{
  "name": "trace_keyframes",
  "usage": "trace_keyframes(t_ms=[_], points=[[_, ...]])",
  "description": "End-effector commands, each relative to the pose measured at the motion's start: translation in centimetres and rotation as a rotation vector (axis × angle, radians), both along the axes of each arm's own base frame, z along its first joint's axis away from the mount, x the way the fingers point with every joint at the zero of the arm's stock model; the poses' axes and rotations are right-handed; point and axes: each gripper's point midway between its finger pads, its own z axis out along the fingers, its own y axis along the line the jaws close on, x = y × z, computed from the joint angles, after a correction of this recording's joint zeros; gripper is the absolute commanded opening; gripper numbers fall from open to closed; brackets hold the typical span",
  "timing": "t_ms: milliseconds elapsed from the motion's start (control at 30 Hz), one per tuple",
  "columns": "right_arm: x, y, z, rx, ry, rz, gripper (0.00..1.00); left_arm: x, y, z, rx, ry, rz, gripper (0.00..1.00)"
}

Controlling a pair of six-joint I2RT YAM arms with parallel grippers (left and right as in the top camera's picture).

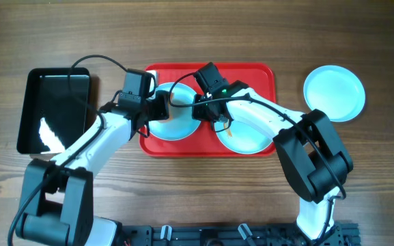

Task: Clean dirty plates on tray and stack at the side
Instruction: 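Scrub the plate's smear with the sponge while the right gripper holds it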

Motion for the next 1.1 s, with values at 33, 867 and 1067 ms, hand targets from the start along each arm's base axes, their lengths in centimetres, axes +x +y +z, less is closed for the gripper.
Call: trace_keyframes(t_ms=[33,867,1067], points=[[-1.2,-2.2,-2.9,-0.103,0.041,-0.024,0.04,-0.8,-1.6,-0.2,-0.114,0.059,0.000,0.04],[-1.3,-2.3,-2.9,-0.107,0.047,-0.023,0.04,0.6,0.8,-6.3,0.121,0.069,0.147,0.04],[-1.4,-2.4,-2.9,-0.110,0.050,-0.022,0.04,0.0,5.7,-7.1,0.253,0.117,0.212,0.04]])
